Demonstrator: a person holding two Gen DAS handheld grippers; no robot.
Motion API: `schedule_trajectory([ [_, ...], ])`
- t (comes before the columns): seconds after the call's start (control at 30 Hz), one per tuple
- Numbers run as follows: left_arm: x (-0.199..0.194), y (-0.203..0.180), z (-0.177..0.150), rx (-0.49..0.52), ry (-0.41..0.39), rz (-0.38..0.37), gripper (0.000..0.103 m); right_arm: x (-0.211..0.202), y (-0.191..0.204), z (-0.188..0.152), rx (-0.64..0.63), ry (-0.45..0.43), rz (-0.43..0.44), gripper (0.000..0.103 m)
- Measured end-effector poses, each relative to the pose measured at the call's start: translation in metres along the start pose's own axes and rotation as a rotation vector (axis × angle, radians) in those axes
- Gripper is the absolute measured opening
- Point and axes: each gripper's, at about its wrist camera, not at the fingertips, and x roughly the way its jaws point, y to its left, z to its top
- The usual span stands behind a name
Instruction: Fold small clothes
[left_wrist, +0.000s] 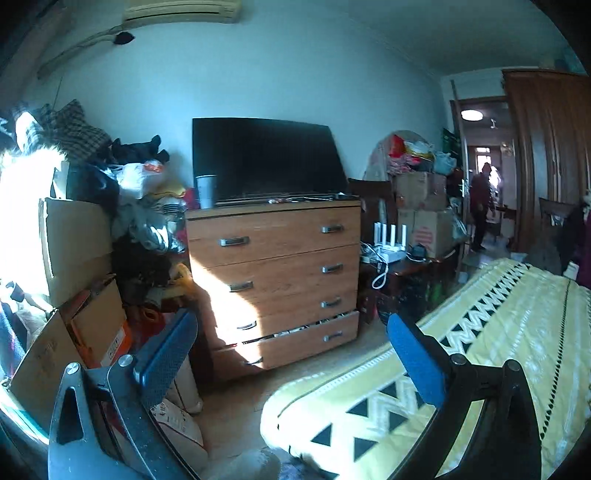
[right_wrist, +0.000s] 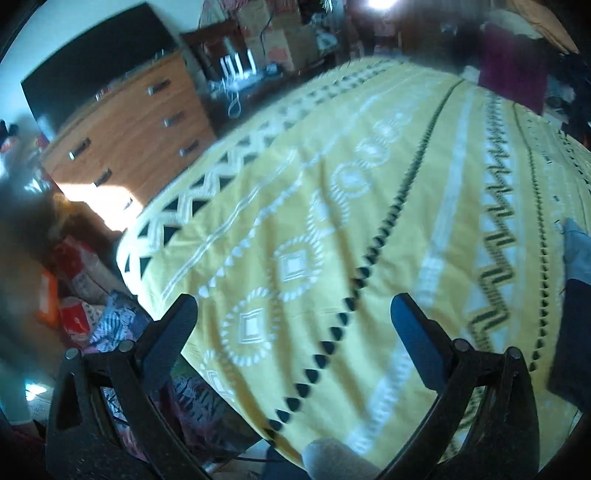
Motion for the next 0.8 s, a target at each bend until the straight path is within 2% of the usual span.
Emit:
schedule_trajectory([
  [0.03,0.009,0.009,0.001,-0.001,0.021,-0.042,0.103,0.015,0.007,-0.001,-0.005,0.028,-0.004,0.103],
  [0.07,0.023,0.012,-0.006,0.019,0.059,-0.124,0.103,0.030,0.012,-0.004,-0.001,0.059,-0.012,0.103],
  [0.1,0.044,0.004,-0.019,0.085,0.129,-0.243,0.103,0.044,0.015,-0.007,0.011,0.082,-0.026,0.103],
  [0.13,0.052,-0.008,-0.032,0.159,0.184,-0.321,0.103,0.058,0.017,-0.008,0.029,0.099,-0.044,0.103],
  [0.2,0.069,-0.054,-0.077,0.354,0.290,-0.470,0.103,0.085,0.016,-0.011,0.085,0.124,-0.084,0.102],
  [0.27,0.080,-0.093,-0.119,0.451,0.389,-0.580,0.103,0.113,0.012,-0.015,0.157,0.155,-0.119,0.102],
  [0.33,0.082,-0.140,-0.158,0.514,0.481,-0.644,0.103,0.134,0.013,-0.020,0.214,0.183,-0.142,0.102],
  [0.4,0.096,-0.161,-0.182,0.519,0.528,-0.687,0.102,0.145,0.017,-0.024,0.242,0.156,-0.212,0.102],
  [0.57,0.139,-0.176,-0.201,0.446,0.577,-0.691,0.103,0.148,0.030,-0.022,0.331,0.068,-0.296,0.103],
  [0.63,0.143,-0.183,-0.214,0.502,0.557,-0.685,0.103,0.152,0.040,-0.028,0.356,0.003,-0.363,0.103],
  [0.7,0.139,-0.187,-0.217,0.560,0.518,-0.643,0.103,0.151,0.044,-0.033,0.387,-0.036,-0.383,0.103],
  [0.8,0.142,-0.186,-0.217,0.568,0.505,-0.628,0.103,0.148,0.048,-0.032,0.405,-0.015,-0.431,0.103],
])
